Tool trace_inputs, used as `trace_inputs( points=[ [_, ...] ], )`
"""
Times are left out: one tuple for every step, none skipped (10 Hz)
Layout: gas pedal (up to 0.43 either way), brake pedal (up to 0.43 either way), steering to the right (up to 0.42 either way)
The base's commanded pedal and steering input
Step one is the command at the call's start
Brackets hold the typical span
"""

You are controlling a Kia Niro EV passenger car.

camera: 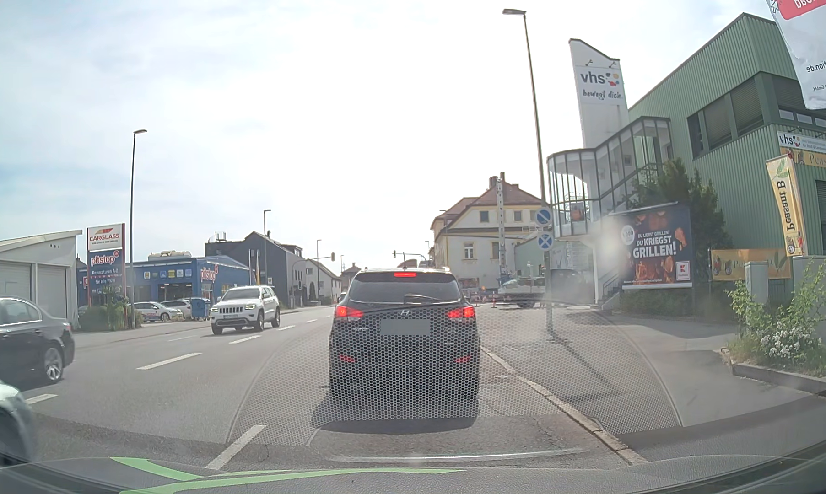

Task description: Follow the waypoints while adhering to traffic rules and regulations

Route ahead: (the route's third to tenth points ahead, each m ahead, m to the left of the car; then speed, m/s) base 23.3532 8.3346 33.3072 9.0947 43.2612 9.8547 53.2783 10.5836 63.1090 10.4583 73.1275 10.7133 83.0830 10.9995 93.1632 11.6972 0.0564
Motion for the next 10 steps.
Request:
trace_inputs(
  points=[
    [0.0,0.213,-0.011],
    [0.0,0.22,-0.01],
    [0.0,0.232,-0.01],
    [0.0,0.232,-0.01],
    [0.0,0.238,-0.01],
    [0.0,0.244,-0.01],
    [0.0,0.244,-0.01],
    [0.0,0.244,-0.01],
    [0.0,0.244,-0.011],
    [0.0,0.244,-0.011]
  ],
)
